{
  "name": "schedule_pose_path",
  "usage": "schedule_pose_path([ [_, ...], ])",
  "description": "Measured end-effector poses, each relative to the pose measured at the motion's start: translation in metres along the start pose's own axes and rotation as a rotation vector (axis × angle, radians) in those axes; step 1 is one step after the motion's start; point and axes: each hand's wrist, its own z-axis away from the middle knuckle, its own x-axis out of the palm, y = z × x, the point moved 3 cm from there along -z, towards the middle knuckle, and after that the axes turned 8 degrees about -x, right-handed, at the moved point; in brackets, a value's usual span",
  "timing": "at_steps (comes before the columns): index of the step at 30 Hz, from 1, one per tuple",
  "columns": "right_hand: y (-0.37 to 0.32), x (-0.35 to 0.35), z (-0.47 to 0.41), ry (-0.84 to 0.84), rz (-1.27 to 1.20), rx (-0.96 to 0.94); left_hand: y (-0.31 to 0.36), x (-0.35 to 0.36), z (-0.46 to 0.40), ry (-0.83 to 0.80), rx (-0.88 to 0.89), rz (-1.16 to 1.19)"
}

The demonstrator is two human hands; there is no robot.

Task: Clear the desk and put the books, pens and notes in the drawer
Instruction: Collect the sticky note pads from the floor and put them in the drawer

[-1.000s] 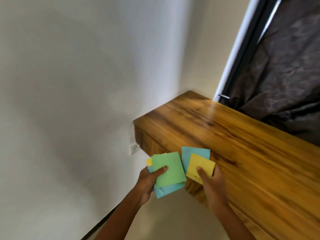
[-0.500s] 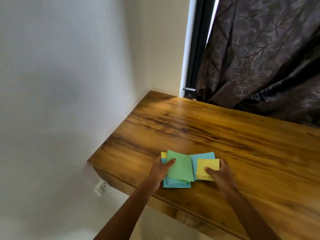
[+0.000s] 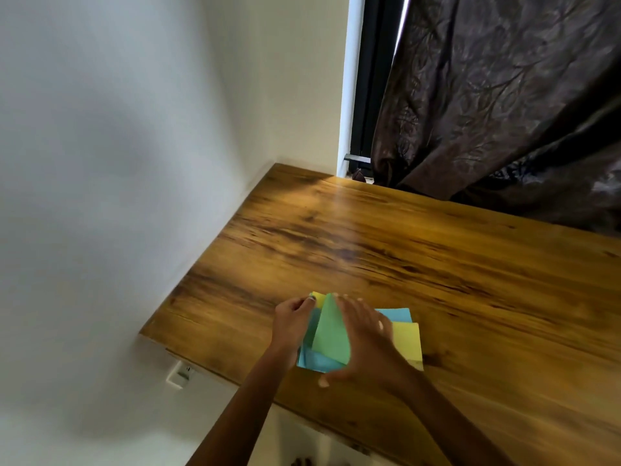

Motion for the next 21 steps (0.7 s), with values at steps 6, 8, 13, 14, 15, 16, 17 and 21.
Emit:
schedule_pose_path([
  [6,0.003,0.007,0.000,0.125,0.052,0.012,0.005,-0.006,0.000,0.094,0.026,-0.022],
  [8,0.007,0.002,0.002,0.136,0.037,0.018,0.007,-0.010,-0.001,0.119,0.068,-0.059],
  [13,0.020,-0.023,0.006,0.152,-0.002,0.060,0.007,-0.016,-0.001,0.081,0.155,-0.070],
  [14,0.023,-0.029,0.006,0.178,-0.004,0.073,0.006,-0.017,-0.002,0.080,0.157,-0.073],
  [15,0.027,-0.035,0.006,0.198,0.003,0.088,0.005,-0.018,-0.003,0.098,0.166,-0.090],
  [16,0.030,-0.039,0.005,0.210,0.017,0.104,0.005,-0.018,-0.002,0.149,0.195,-0.142],
  [17,0.033,-0.041,0.004,0.213,0.031,0.118,0.006,-0.018,0.000,0.225,0.244,-0.238],
  [21,0.033,-0.037,0.003,0.156,0.056,0.076,0.007,-0.012,0.017,0.413,0.446,-0.698],
])
